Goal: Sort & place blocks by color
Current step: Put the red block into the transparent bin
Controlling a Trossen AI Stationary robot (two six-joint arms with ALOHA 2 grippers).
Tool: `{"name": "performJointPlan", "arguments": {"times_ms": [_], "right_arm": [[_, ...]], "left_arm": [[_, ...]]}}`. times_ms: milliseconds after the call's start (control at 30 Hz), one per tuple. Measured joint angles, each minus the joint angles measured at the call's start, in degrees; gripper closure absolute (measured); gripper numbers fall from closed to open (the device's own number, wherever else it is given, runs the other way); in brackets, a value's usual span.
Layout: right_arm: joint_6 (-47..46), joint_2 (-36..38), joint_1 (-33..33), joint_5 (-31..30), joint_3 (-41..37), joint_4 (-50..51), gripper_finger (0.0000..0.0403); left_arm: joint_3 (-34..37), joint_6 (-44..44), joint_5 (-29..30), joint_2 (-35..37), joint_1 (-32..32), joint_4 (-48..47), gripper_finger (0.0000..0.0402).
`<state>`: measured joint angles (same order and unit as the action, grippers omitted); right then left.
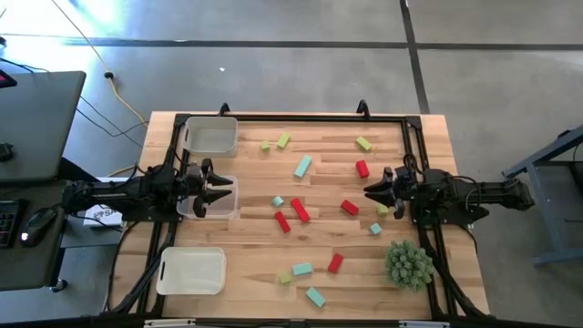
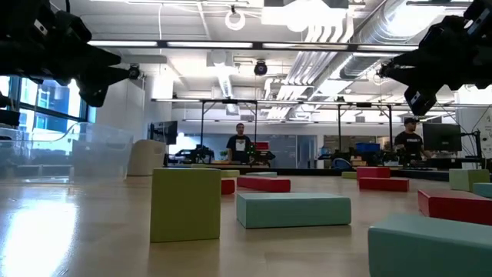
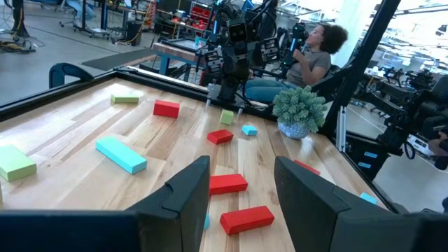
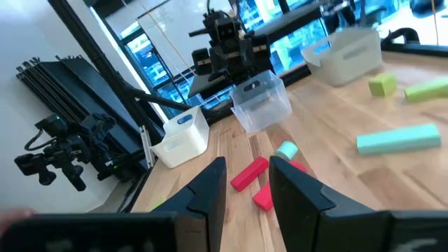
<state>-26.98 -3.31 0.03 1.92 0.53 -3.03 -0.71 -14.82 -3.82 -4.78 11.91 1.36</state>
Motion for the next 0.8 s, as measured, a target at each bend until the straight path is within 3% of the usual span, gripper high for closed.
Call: {"name": "performJointPlan", "arguments": {"times_ms": [267, 600, 800], "right_arm": [[-1.23, -0.03, 0.00, -3.16, 2.88, -2.64, 0.0294], [1.70, -4.10, 0.00, -18.94, 10.92, -2.31, 0.0194], [6.27, -11.66, -0.01, -27.30, 20.90, 2.32, 0.0179]], "left_arm": [[-0.02, -0.01, 0.00, 0.02, -0.01, -0.01, 0.0252], [-0.02, 0.01, 0.00, 0.00, -0.01, 0.00, 0.0252], [-0.02, 2.77, 0.42, 0.00, 0.01, 0.01, 0.0252]]}}
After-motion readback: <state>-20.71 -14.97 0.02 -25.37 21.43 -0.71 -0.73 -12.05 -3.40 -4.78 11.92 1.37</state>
